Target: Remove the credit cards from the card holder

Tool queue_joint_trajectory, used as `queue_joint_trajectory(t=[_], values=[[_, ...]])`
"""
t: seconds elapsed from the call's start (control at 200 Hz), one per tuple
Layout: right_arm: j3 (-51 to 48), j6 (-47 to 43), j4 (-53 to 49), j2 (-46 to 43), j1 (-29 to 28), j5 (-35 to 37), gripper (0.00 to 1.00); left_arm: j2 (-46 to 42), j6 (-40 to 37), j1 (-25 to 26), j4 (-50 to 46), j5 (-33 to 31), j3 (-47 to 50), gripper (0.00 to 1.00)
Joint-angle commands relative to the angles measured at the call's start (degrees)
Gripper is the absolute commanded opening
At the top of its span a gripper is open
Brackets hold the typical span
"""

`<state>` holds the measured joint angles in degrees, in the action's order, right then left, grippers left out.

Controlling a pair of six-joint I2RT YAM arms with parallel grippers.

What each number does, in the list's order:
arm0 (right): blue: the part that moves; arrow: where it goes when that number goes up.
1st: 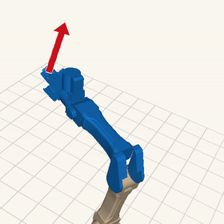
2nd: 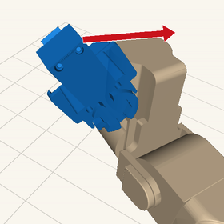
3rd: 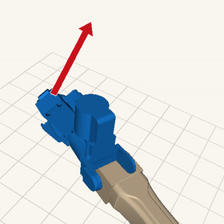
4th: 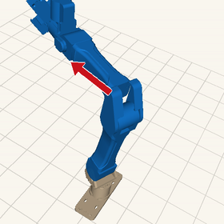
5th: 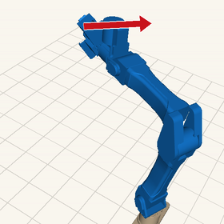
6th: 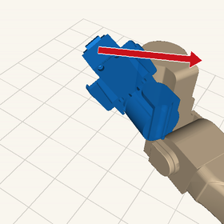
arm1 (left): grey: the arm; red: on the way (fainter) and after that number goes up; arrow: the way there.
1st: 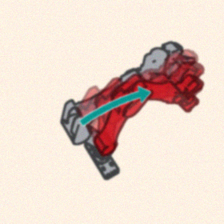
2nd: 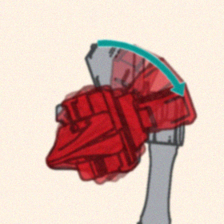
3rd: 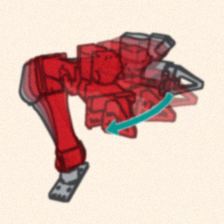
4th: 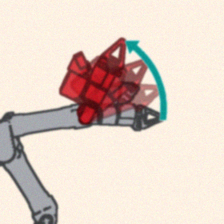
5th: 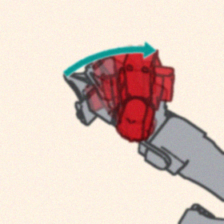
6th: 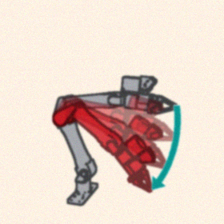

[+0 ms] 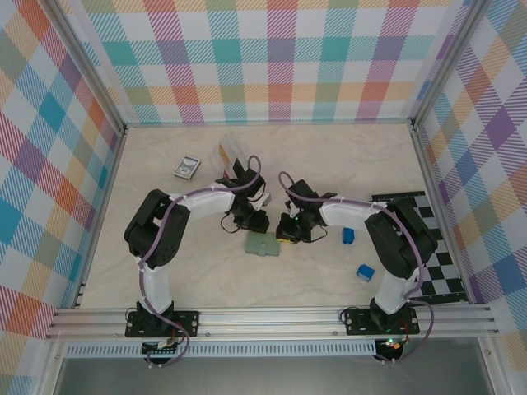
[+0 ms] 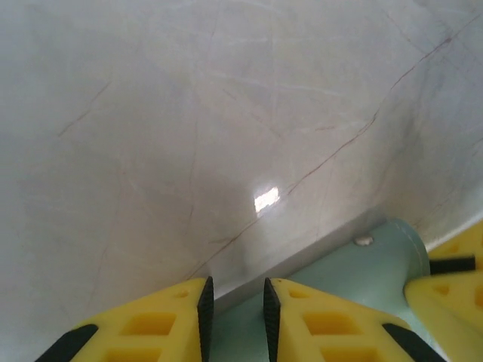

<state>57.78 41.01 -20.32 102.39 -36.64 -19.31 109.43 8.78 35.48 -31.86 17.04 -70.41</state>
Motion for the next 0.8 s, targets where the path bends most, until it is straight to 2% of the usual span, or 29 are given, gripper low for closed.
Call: queue_joint_trajectory(t=[0.0, 0.06, 0.125, 0.27, 0.465, 0.555, 0.665, 0.795], values=[[3.7, -6.5, 0.1, 4.1, 1.0, -0.4, 0.14, -3.8, 1.1, 0.0, -1.4, 2.0, 3.4, 0.27], [5.6, -7.4, 1.4, 5.8, 0.9, -3.9, 0.14, -5.1, 1.0, 0.0, -1.2, 2.6, 4.6, 0.27], [7.1, -7.4, 1.3, 6.7, 0.9, -4.5, 0.16, -6.2, 1.1, 0.0, -1.3, 3.1, 5.7, 0.27], [8.1, -6.8, -1.1, 3.9, 1.0, -0.9, 0.24, -8.8, 1.4, 0.0, -1.5, 4.7, 7.7, 0.29], [2.4, -1.7, -4.3, -4.1, 1.0, 5.6, 0.37, -10.2, 6.4, 0.0, 1.9, 6.4, 9.6, 0.37], [-0.9, 1.4, -4.8, -7.2, 0.4, 5.5, 0.38, -9.7, 9.2, -0.1, 3.2, 7.6, 9.6, 0.41], [-4.3, 5.7, -4.1, -10.3, -1.4, 4.4, 0.38, -7.9, 10.8, -0.2, 3.2, 6.9, 8.9, 0.42], [-7.5, 9.8, -0.2, -10.4, -2.6, 1.1, 0.37, -6.5, 11.8, -0.3, 3.2, 6.5, 8.9, 0.44]])
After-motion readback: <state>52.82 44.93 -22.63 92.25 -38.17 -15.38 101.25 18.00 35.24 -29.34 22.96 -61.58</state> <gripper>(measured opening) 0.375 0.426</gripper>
